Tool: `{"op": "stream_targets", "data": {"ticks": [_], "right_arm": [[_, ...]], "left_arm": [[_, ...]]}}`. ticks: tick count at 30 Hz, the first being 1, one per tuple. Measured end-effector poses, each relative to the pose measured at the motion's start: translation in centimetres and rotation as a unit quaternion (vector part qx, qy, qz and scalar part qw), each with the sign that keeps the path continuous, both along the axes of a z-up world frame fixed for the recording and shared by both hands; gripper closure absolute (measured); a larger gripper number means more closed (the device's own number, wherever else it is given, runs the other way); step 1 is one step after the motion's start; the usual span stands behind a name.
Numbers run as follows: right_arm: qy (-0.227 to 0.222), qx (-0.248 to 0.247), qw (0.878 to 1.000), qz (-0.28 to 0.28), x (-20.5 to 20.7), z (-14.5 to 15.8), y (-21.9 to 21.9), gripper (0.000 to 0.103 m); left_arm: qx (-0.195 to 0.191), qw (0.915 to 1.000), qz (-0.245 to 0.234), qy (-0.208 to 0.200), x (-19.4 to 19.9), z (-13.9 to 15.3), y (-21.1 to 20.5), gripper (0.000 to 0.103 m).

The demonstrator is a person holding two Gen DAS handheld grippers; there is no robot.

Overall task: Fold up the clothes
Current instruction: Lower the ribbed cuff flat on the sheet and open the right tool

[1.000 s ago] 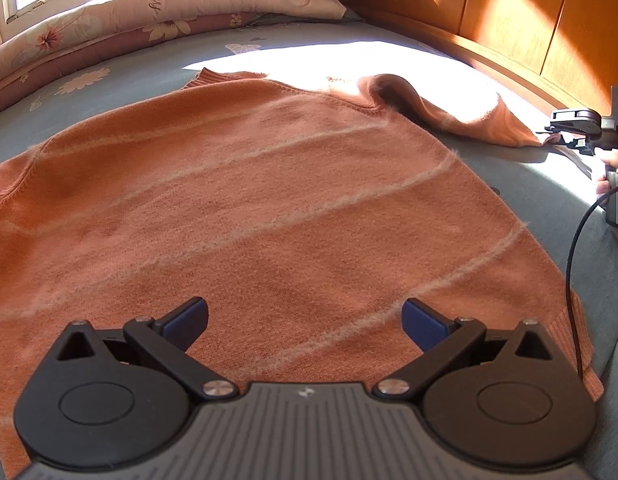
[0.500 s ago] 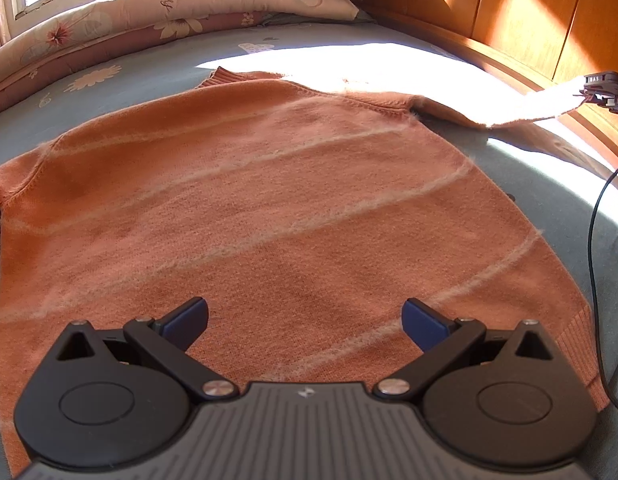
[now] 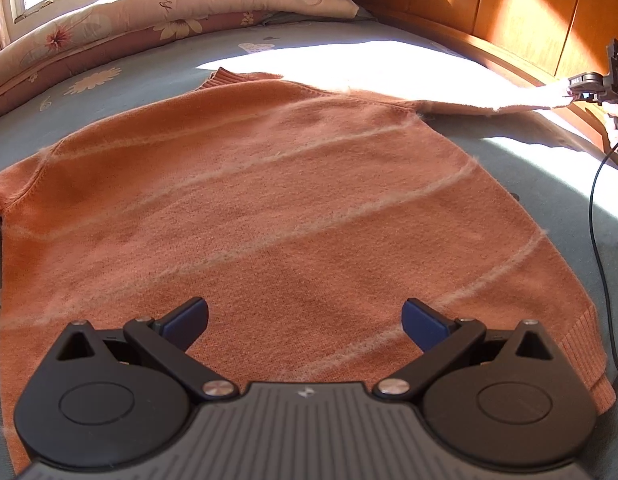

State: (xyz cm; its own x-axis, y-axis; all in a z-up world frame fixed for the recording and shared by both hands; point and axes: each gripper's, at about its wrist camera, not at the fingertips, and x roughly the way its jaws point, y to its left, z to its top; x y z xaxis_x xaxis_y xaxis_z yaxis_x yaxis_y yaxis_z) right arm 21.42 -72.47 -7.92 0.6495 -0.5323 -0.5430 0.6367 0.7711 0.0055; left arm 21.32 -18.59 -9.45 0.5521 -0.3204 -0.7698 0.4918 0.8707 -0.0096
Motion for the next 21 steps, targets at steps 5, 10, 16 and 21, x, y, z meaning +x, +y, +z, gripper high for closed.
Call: {"op": "stream_targets", "data": {"ticks": [5,10,16,21], "right_arm": [[0.022,-0.011,1.000,-0.005,1.7,-1.5,-0.6,0.080],[0.045,-0.011,0.999,-0.012,2.5,-3.2,-1.2,0.079],[0.053,-0.003,0.998,-0.029,2.0,-3.4,-1.4,0.066],[0.001,0.039,0.999,0.020,1.3,-0.6,0.8,0.058]], "left_arm": [[0.003,1.0000,0.004,0.000,0.2,-0.2,0.0,0.001],[0.007,1.0000,0.005,0.001,0.5,-0.4,-0.1,0.001],[0.003,1.0000,0.004,0.003,0.5,-0.7,-0.2,0.001],[-0.003,1.0000,-0.002,0.003,0.3,-0.8,-0.6,0.001]]}}
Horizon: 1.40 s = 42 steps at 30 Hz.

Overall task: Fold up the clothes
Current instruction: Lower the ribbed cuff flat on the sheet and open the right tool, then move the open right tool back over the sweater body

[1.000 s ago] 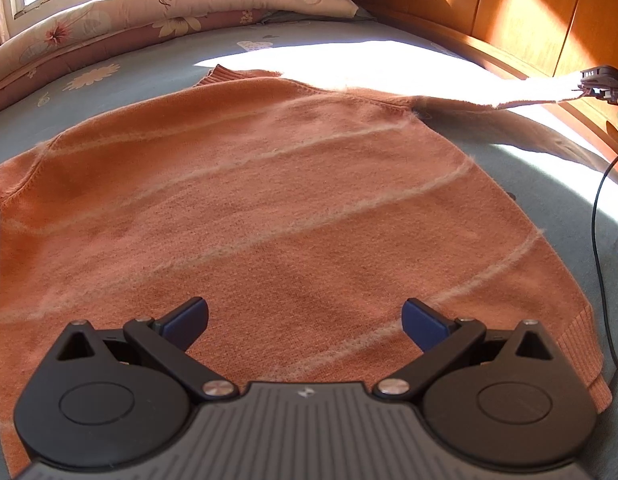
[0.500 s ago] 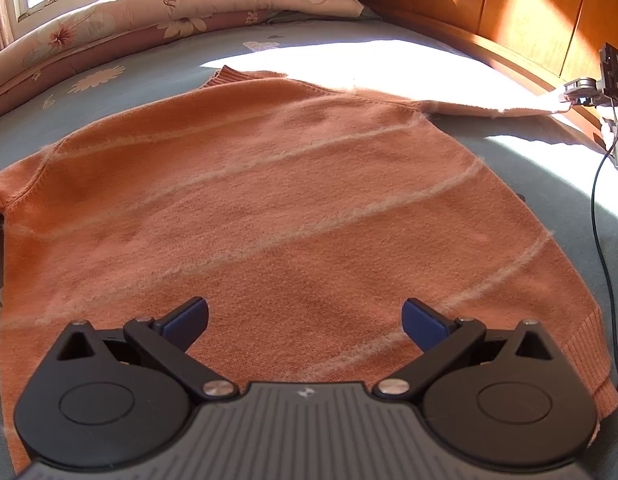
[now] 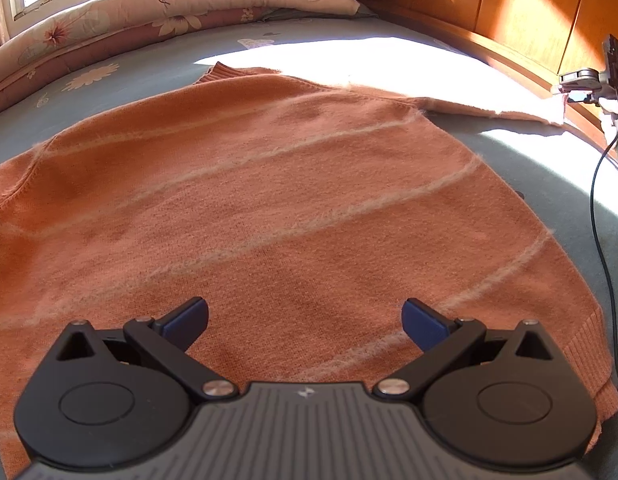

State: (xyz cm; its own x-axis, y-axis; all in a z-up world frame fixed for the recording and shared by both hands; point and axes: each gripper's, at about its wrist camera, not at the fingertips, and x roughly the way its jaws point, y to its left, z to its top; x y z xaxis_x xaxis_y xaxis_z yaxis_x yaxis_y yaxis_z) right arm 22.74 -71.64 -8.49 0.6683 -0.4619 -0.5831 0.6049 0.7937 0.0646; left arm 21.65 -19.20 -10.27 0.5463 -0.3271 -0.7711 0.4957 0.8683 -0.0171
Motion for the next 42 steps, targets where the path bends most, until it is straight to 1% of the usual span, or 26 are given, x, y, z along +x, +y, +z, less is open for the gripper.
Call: {"op": "stream_targets", "data": {"ticks": [2,3,4,5,8,9,12,15,18,21,24,26,27,30,32,34,36,38,39,40,41,42], "right_arm": [[-0.030,0.050,0.997,0.047,0.6,0.8,1.3,0.055],[-0.043,0.069,0.994,0.067,1.0,1.1,2.1,0.055],[-0.053,0.078,0.992,0.081,1.5,1.2,3.1,0.054],[-0.062,0.091,0.989,0.095,2.1,1.2,3.9,0.052],[-0.065,0.122,0.981,0.138,4.6,0.2,7.1,0.050],[-0.061,0.126,0.979,0.150,5.3,-0.2,8.1,0.050],[-0.037,0.110,0.977,0.178,7.0,-1.6,10.6,0.050],[-0.011,0.100,0.976,0.195,7.6,-3.1,11.8,0.050],[-0.012,0.086,0.979,0.184,6.3,-3.5,9.5,0.050],[-0.014,0.081,0.988,0.128,3.8,-3.2,5.5,0.050],[-0.017,0.092,0.994,0.054,1.0,-3.1,1.0,0.051],[-0.013,0.092,0.995,0.036,0.4,-2.4,0.5,0.050],[-0.013,0.091,0.995,0.039,0.6,-2.0,0.9,0.047],[-0.027,0.092,0.991,0.091,2.3,-0.6,3.8,0.044],[-0.030,0.091,0.985,0.141,4.7,0.1,7.3,0.042],[-0.019,0.087,0.978,0.186,7.4,0.0,11.1,0.040],[0.001,0.077,0.971,0.224,9.9,-0.5,14.6,0.039],[0.030,0.043,0.968,0.247,12.4,-1.8,18.0,0.039],[0.045,0.032,0.966,0.252,13.5,-2.5,19.1,0.039],[0.058,0.033,0.967,0.247,14.3,-3.3,19.4,0.039],[0.063,0.028,0.968,0.243,14.9,-3.9,19.5,0.036],[0.055,0.017,0.969,0.241,15.2,-4.3,19.3,0.032]], "left_arm": [[-0.002,1.0000,-0.002,0.000,-0.1,0.0,-0.2,0.001],[-0.004,1.0000,-0.003,0.000,-0.2,0.0,-0.2,0.001],[-0.005,1.0000,-0.004,0.000,-0.3,0.0,-0.2,0.001],[-0.005,1.0000,-0.005,0.000,-0.3,0.0,-0.2,0.001],[-0.002,1.0000,-0.005,-0.001,-0.3,0.0,0.0,0.001],[-0.001,1.0000,-0.003,0.000,-0.2,-0.1,0.1,0.001],[0.001,1.0000,0.003,0.003,0.1,-0.2,0.5,0.001],[0.003,1.0000,0.007,0.005,0.3,-0.5,0.7,0.001],[0.002,1.0000,0.007,0.007,0.3,-0.7,0.8,0.001],[-0.001,0.9999,0.009,0.007,0.4,-1.0,1.0,0.001],[-0.005,0.9999,0.015,0.004,0.6,-1.3,1.1,0.001],[-0.006,0.9998,0.017,0.002,0.7,-1.4,1.1,0.001],[-0.006,0.9998,0.018,0.001,0.7,-1.4,1.0,0.001],[-0.007,0.9998,0.019,-0.001,0.7,-1.5,1.0,0.001],[-0.009,0.9998,0.018,-0.003,0.6,-1.5,1.1,0.001],[-0.013,0.9998,0.017,-0.003,0.5,-1.5,1.4,0.001],[-0.015,0.9998,0.013,-0.005,0.4,-1.5,1.5,0.001],[-0.017,0.9998,0.010,-0.006,0.4,-1.5,1.7,0.001],[-0.018,0.9998,0.008,-0.007,0.4,-1.6,1.7,0.001],[-0.020,0.9997,0.006,-0.008,0.3,-1.6,1.8,0.001],[-0.022,0.9997,0.004,-0.009,0.3,-1.6,1.9,0.001],[-0.024,0.9997,0.002,-0.010,0.3,-1.6,2.0,0.001]]}}
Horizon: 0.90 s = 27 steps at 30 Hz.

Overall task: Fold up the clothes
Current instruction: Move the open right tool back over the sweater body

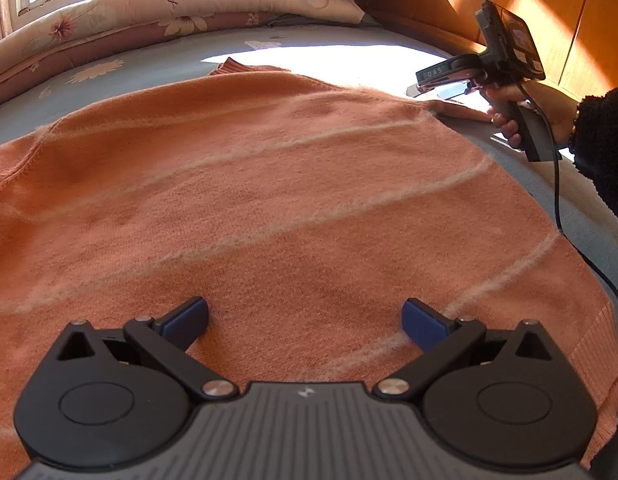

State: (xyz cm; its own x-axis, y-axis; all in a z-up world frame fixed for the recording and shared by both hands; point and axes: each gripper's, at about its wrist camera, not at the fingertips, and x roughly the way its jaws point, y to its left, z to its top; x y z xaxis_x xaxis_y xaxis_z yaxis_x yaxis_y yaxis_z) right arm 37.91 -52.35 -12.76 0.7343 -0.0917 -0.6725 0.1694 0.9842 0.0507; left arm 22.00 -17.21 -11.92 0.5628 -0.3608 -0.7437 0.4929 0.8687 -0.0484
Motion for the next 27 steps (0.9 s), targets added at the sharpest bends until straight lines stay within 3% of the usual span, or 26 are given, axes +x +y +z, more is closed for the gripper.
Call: {"op": "stream_targets", "data": {"ticks": [3,5,9,13,18,21,25,27], "right_arm": [[-0.008,0.031,0.998,-0.051,-0.1,0.6,-1.5,0.032],[-0.019,0.051,0.997,-0.046,-1.1,1.8,-1.0,0.032],[-0.046,0.125,0.990,0.053,-3.9,4.0,2.2,0.032],[-0.019,0.218,0.968,0.120,-4.2,3.5,5.0,0.032],[0.022,0.243,0.965,0.092,-4.5,0.7,5.9,0.035],[0.011,0.242,0.968,0.062,-6.8,2.2,6.1,0.032],[0.008,0.237,0.967,0.095,-10.8,3.6,8.4,0.030],[0.023,0.235,0.968,0.083,-12.7,2.8,9.0,0.029]], "left_arm": [[-0.005,1.0000,-0.005,-0.004,0.0,-0.1,0.2,0.001],[-0.007,0.9999,-0.006,-0.009,0.0,-0.2,0.3,0.001],[-0.005,0.9999,-0.002,-0.013,0.0,-0.3,0.0,0.001],[-0.006,0.9999,-0.003,-0.011,0.1,-0.2,0.1,0.001],[-0.005,1.0000,-0.002,-0.006,0.1,-0.1,0.4,0.001],[-0.017,0.9998,0.014,0.003,-0.1,0.6,1.3,0.001],[-0.031,0.9988,0.037,0.008,-0.5,1.3,2.6,0.001],[-0.031,0.9986,0.041,0.012,-1.1,1.4,3.2,0.001]]}}
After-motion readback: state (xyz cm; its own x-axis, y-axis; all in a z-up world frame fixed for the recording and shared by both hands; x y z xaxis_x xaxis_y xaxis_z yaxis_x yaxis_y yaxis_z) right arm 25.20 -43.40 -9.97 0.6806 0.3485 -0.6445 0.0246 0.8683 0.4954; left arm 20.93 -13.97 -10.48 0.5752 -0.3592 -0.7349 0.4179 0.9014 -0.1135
